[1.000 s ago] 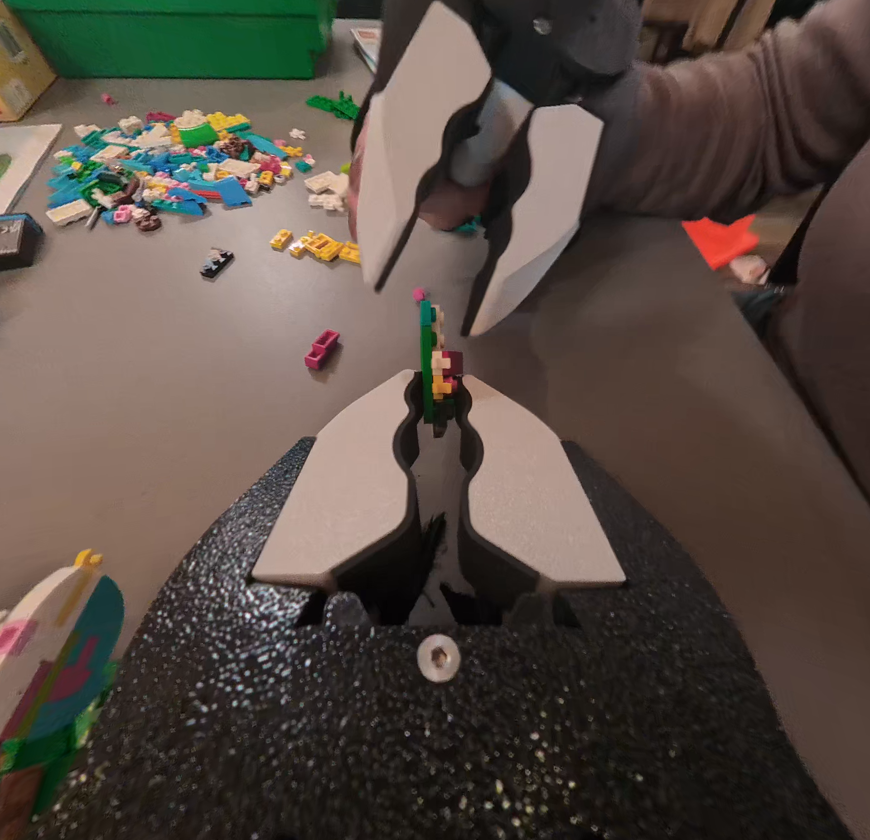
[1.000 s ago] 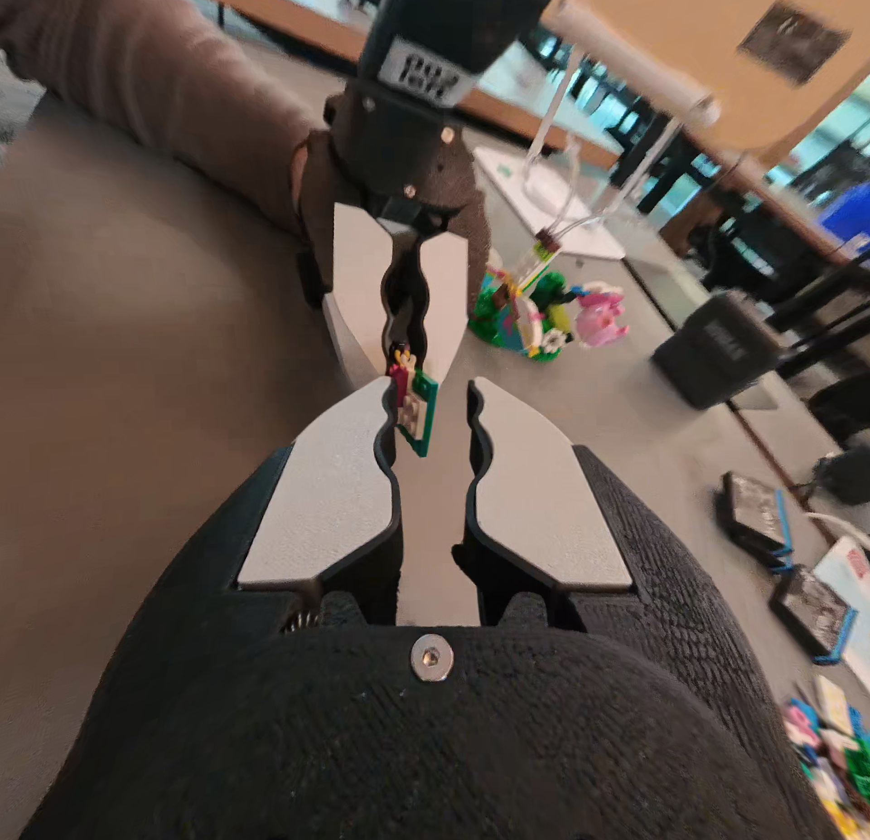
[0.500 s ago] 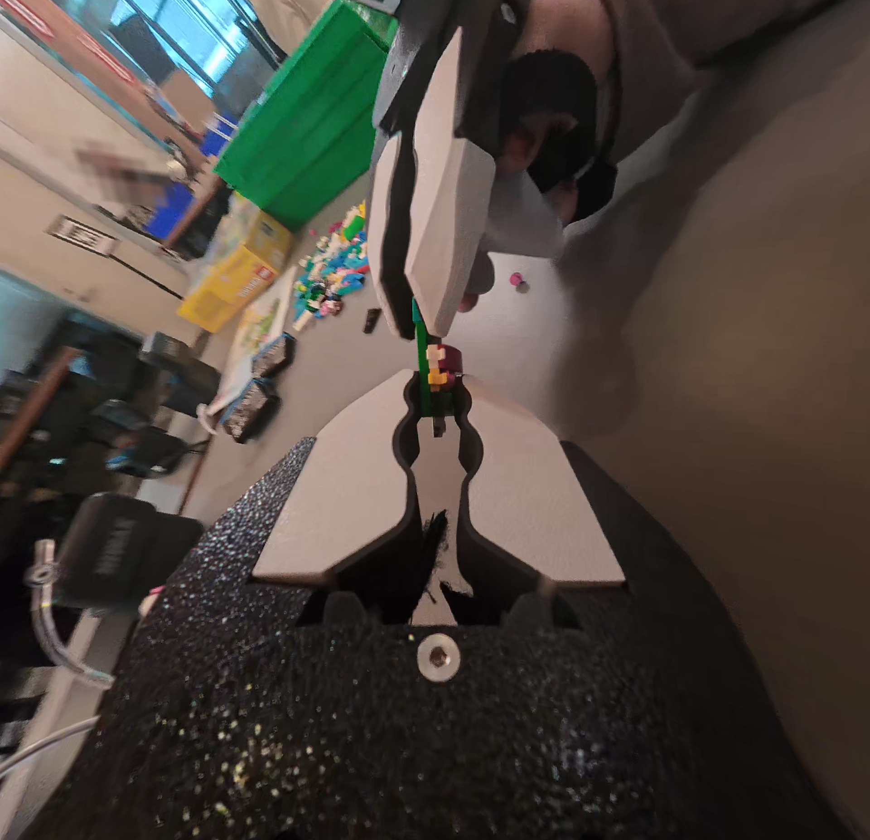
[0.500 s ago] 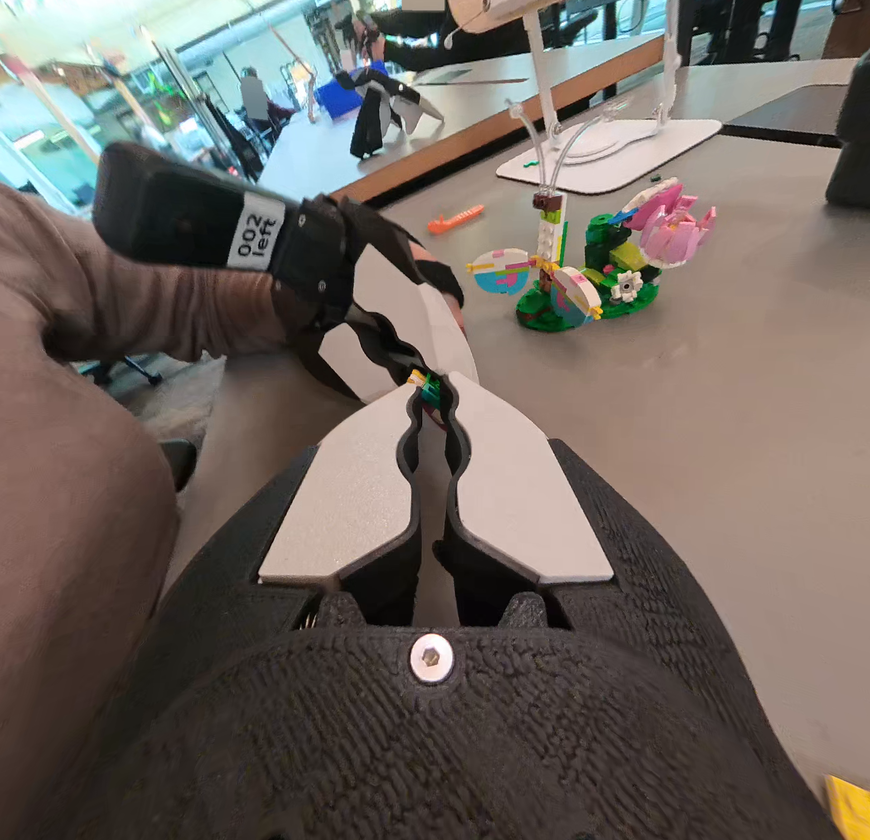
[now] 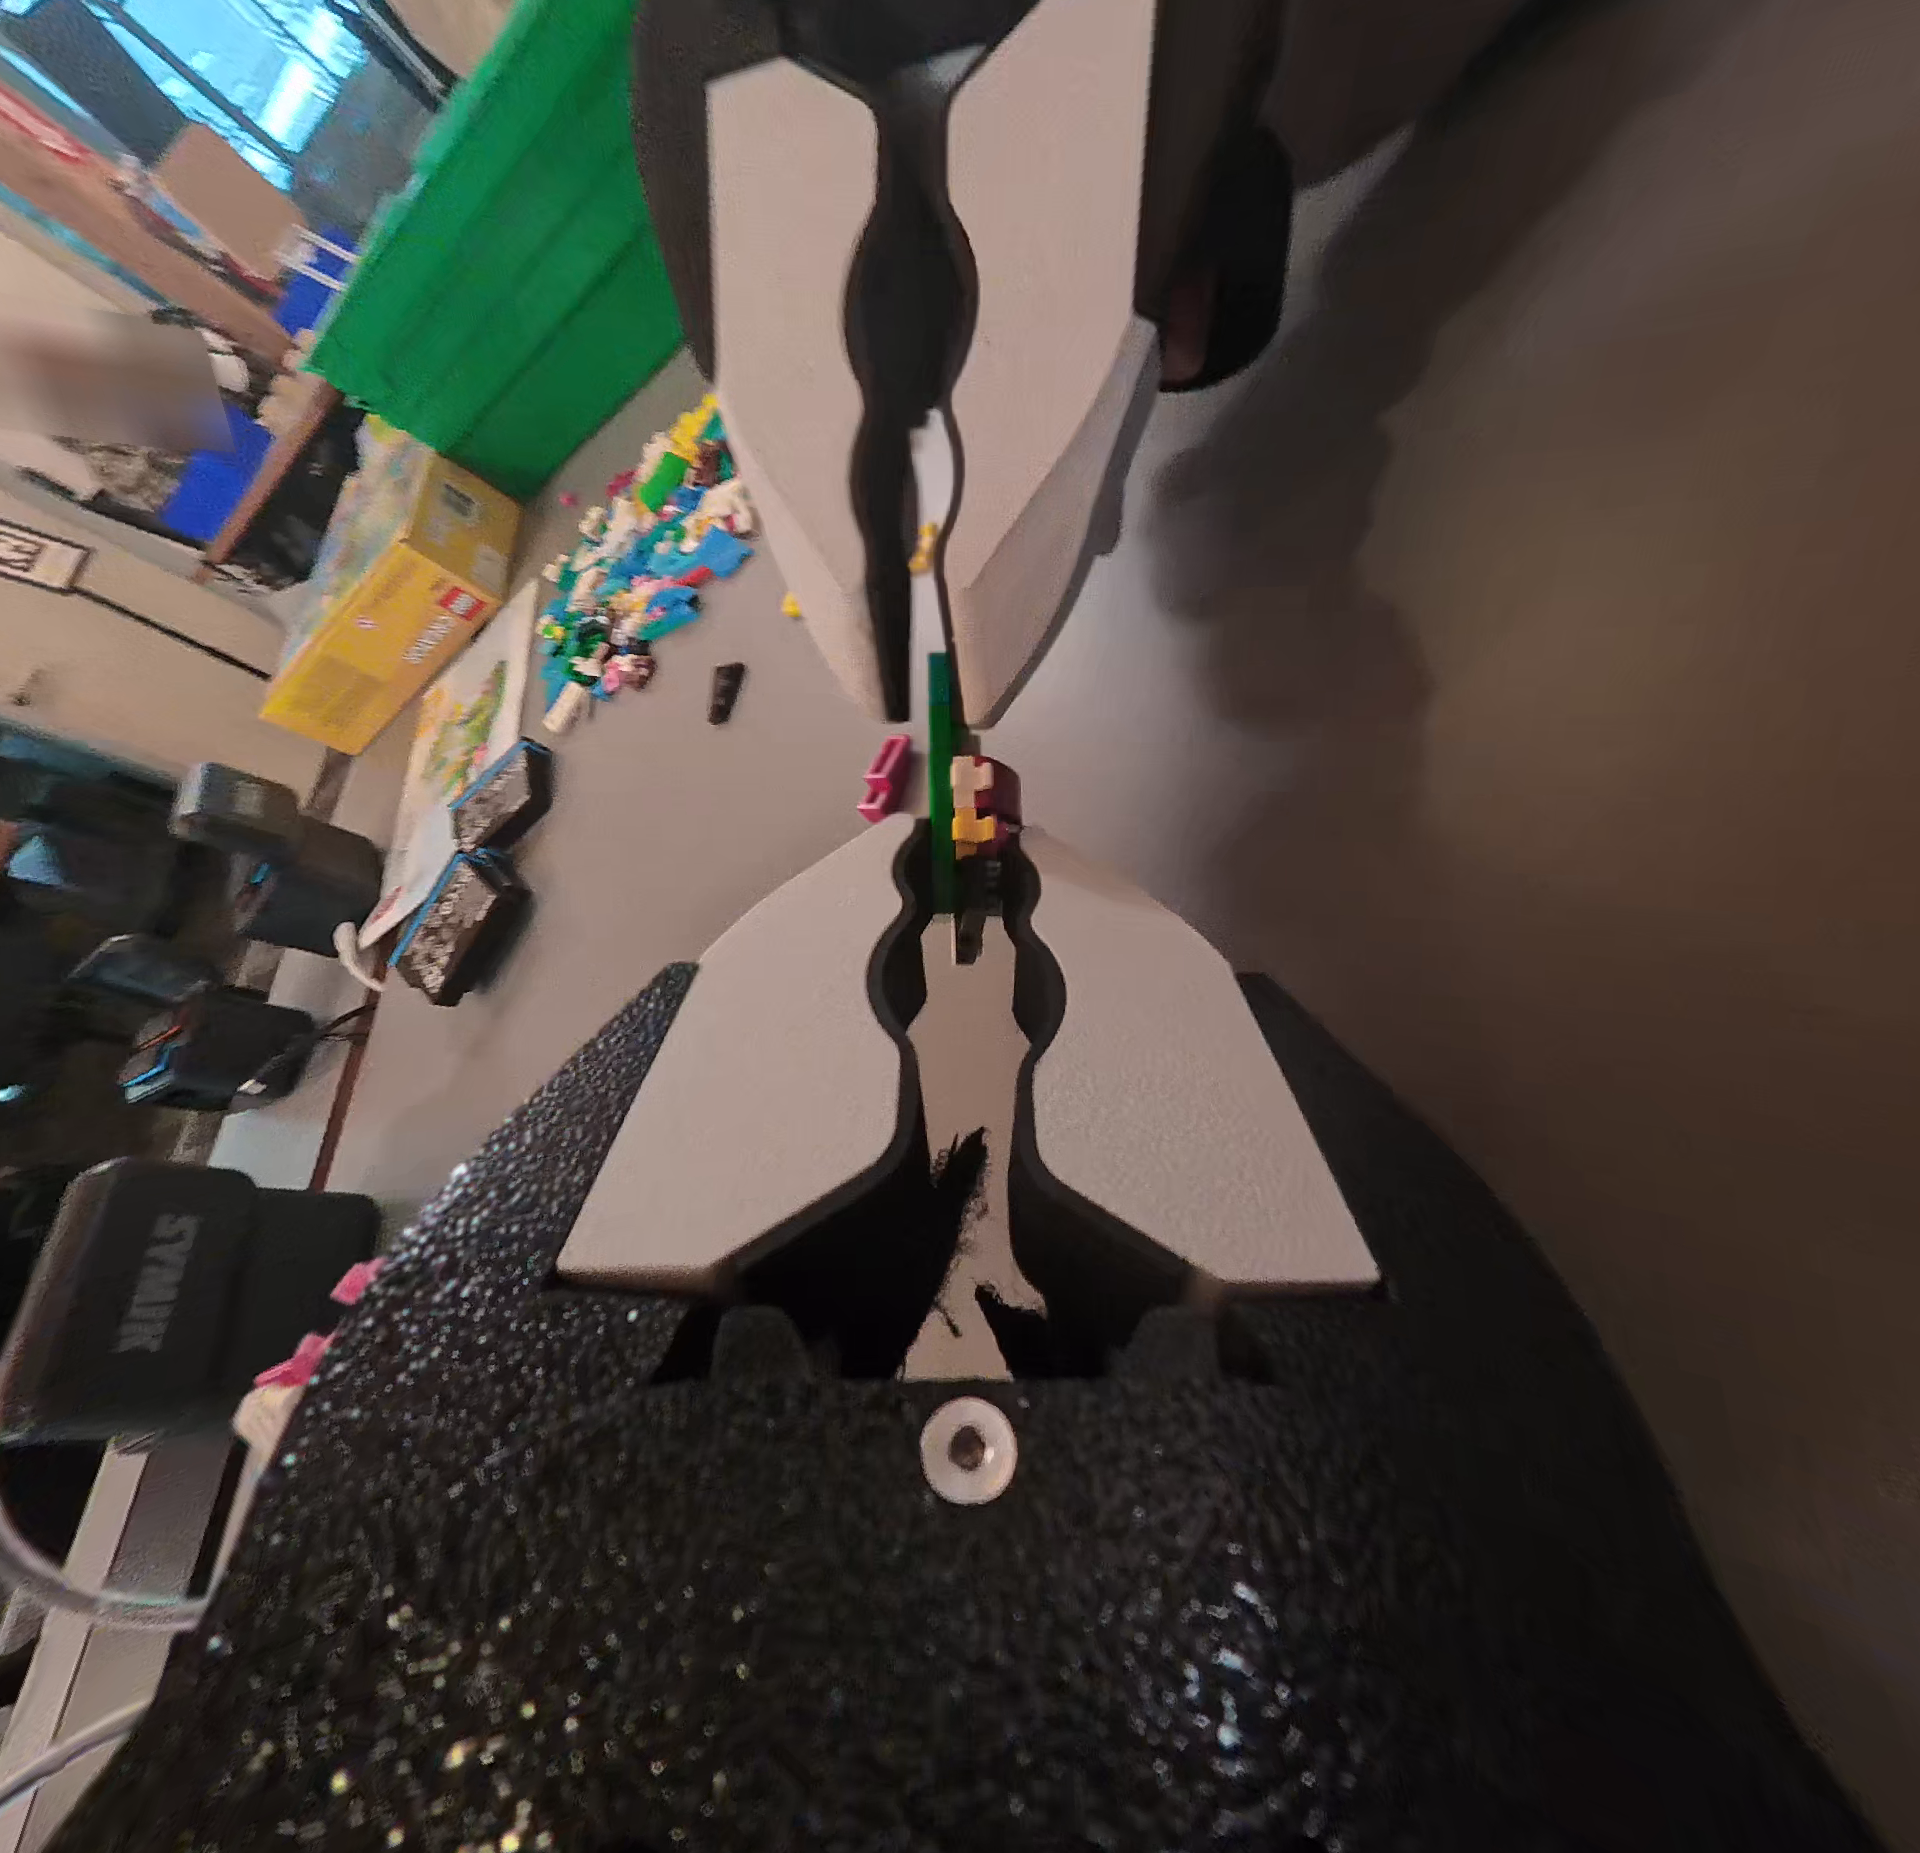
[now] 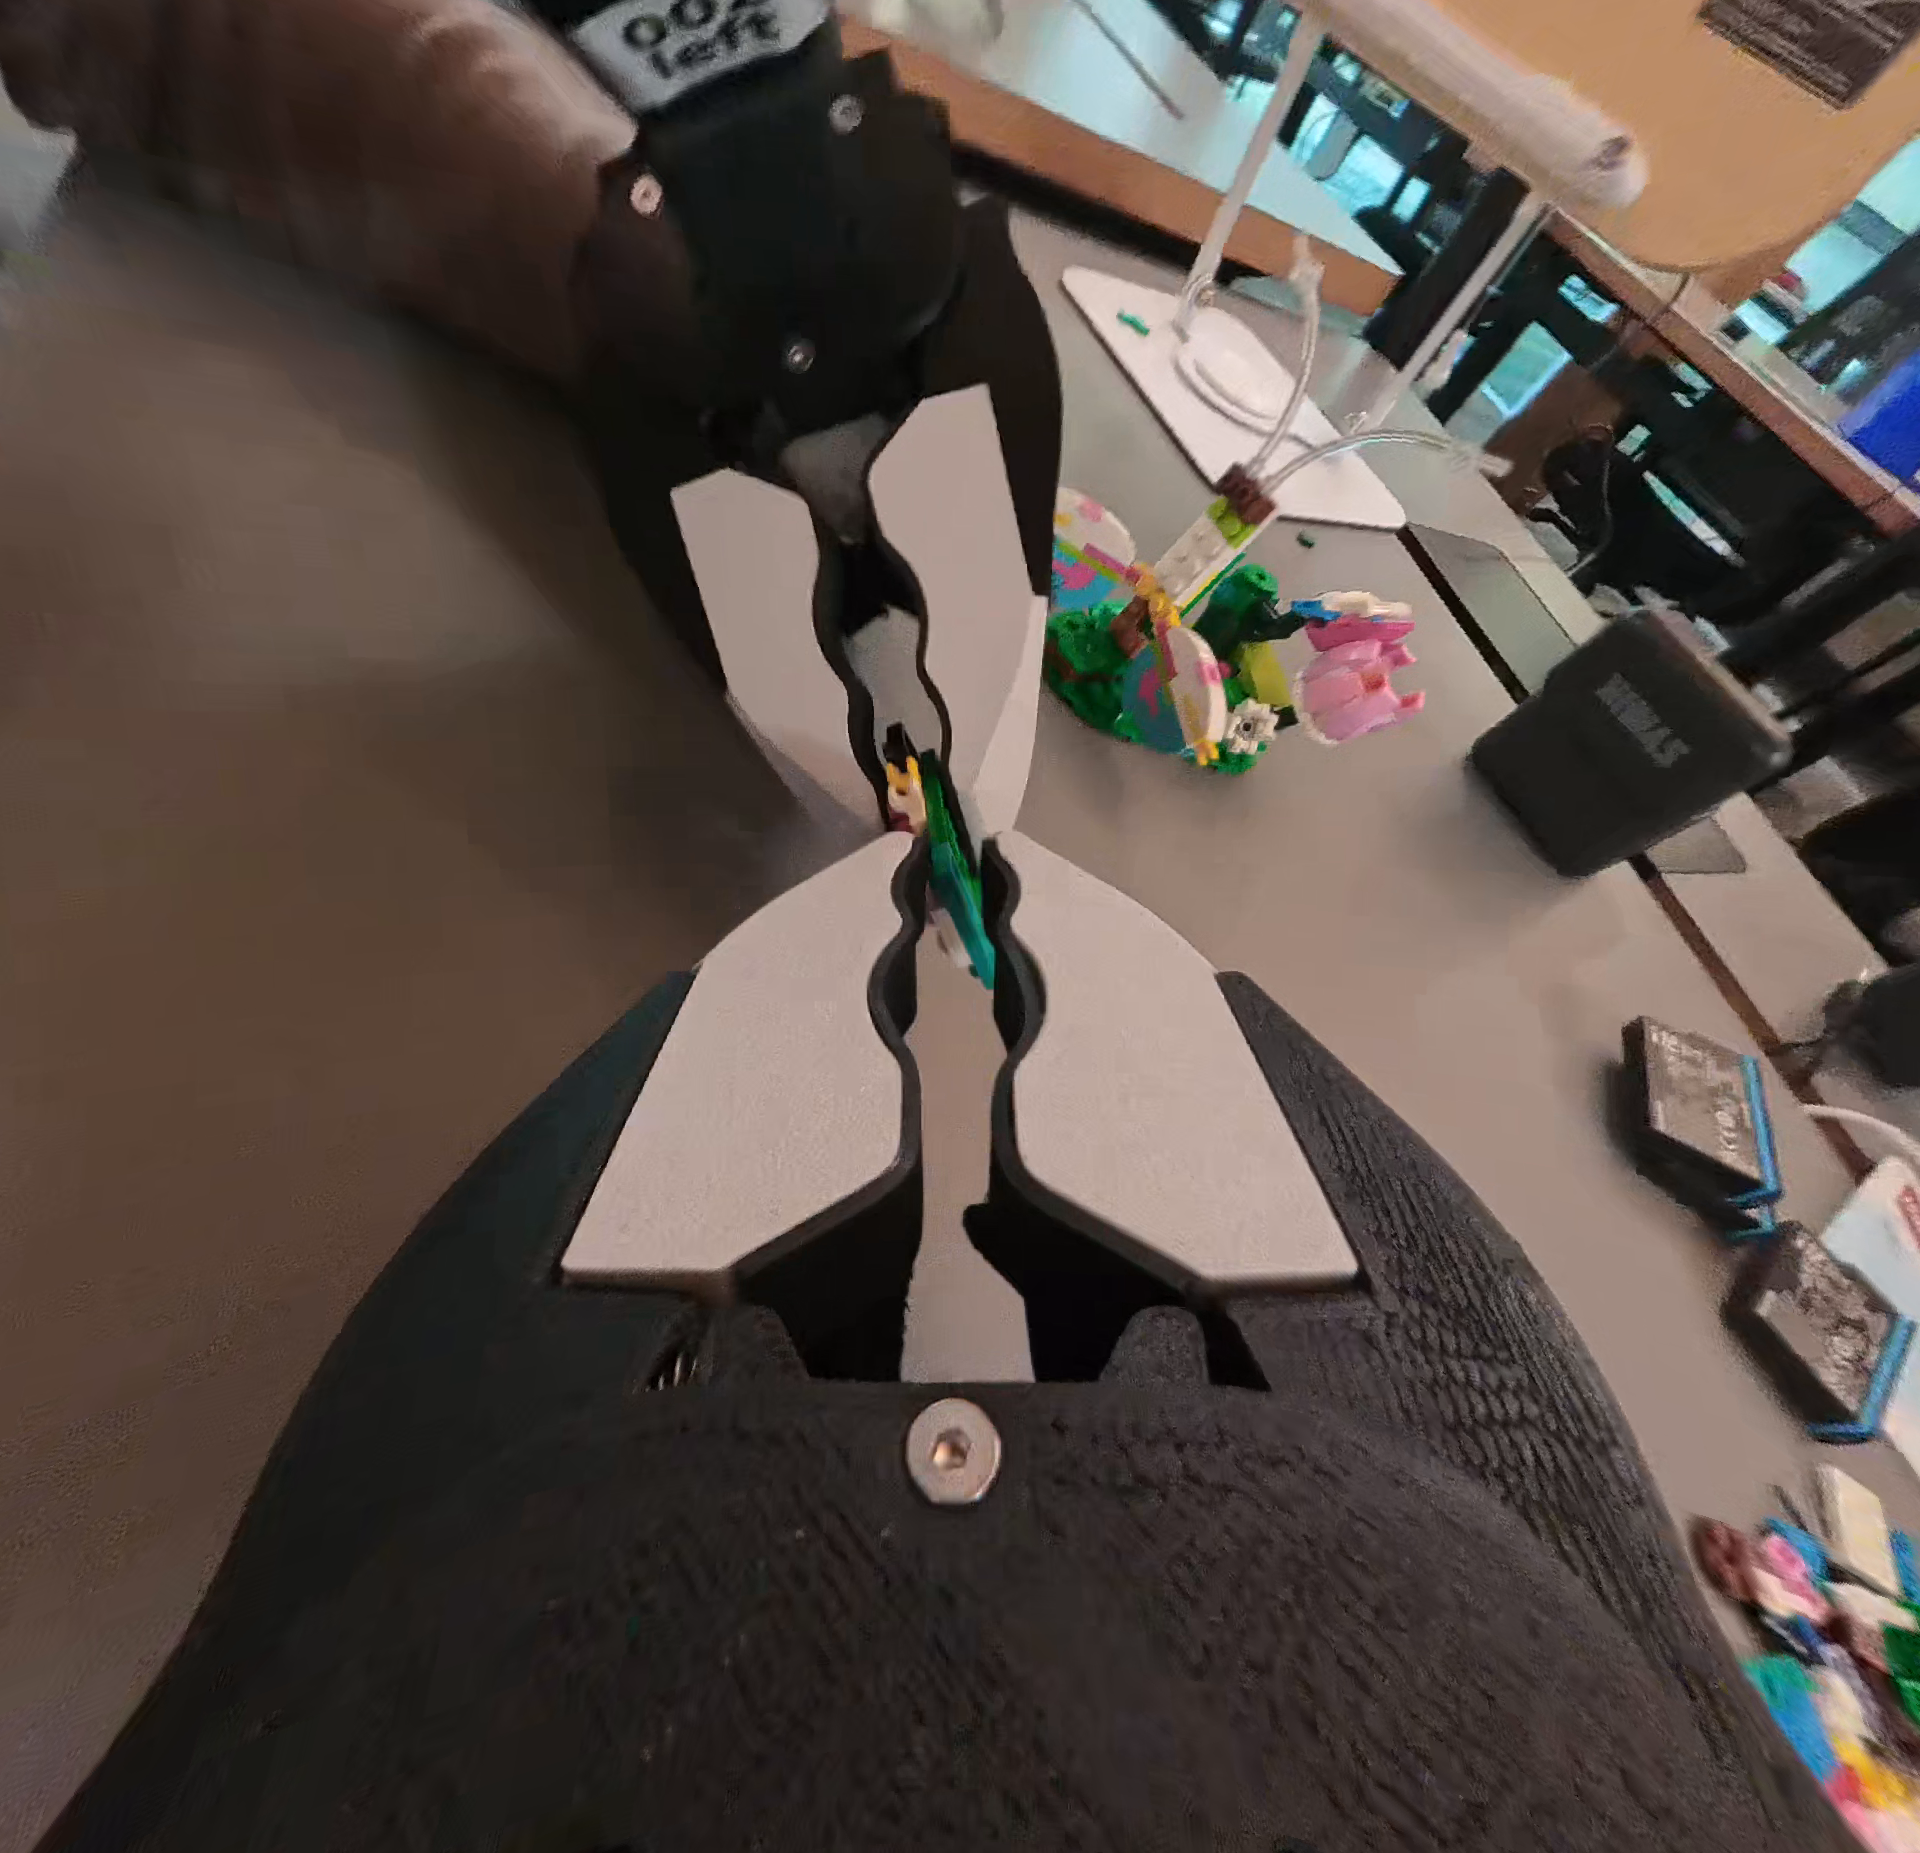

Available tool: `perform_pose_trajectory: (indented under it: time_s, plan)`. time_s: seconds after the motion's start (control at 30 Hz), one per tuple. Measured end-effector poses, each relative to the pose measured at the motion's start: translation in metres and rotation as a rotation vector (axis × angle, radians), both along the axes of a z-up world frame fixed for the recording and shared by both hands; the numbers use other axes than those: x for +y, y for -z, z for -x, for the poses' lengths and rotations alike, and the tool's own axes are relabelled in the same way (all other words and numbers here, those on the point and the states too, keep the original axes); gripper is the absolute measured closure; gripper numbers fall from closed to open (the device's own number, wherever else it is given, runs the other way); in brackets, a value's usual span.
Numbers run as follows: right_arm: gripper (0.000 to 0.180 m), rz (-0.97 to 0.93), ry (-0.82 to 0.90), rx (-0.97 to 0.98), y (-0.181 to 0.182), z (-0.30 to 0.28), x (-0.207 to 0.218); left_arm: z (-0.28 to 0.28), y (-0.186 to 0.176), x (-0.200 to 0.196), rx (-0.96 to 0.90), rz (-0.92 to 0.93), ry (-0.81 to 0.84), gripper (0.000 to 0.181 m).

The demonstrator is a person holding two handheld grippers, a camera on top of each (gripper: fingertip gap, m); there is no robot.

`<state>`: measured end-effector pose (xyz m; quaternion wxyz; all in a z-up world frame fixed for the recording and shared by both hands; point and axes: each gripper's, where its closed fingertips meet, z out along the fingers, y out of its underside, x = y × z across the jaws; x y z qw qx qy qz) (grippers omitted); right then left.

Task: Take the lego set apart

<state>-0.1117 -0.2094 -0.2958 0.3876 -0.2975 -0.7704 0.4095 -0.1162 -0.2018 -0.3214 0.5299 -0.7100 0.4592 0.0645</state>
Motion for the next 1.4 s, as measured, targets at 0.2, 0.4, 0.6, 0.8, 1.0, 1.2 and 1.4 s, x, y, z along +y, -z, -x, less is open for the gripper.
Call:
perform_pose_trajectory:
  time_s: [0.2, 0.4, 0.6, 0.8, 1.0, 1.2, 1.4]
  plan:
    - [0.176, -0.025, -0.103, -0.074, 0.013, -0.01, -0.01, -0.011, 0.01, -0.013, -0.04, 0.126, 0.099, 0.169]
    - [0.175, 0.117, 0.024, 0.03, -0.012, 0.003, 0.002, 0.002, -0.017, -0.004, -0.063, -0.027, 0.026, 0.169]
    - [0.175, 0.239, 0.088, 0.012, -0.015, 0.009, 0.007, 0.01, -0.022, -0.001, 0.045, -0.141, -0.012, 0.169]
    - [0.174, 0.39, 0.093, -0.048, -0.014, 0.01, 0.007, 0.014, -0.023, 0.001, 0.2, -0.247, -0.025, 0.168]
    - [0.174, 0.437, 0.0, -0.1, -0.013, 0.003, 0.0, 0.006, -0.02, -0.004, 0.135, -0.223, 0.049, 0.168]
    - [0.175, 0.575, -0.153, -0.16, -0.02, -0.01, -0.01, -0.011, -0.022, -0.015, -0.034, -0.159, 0.159, 0.169]
    - [0.177, 0.744, -0.091, -0.138, -0.038, -0.008, 0.018, -0.012, -0.023, -0.012, 0.017, -0.214, 0.132, 0.169]
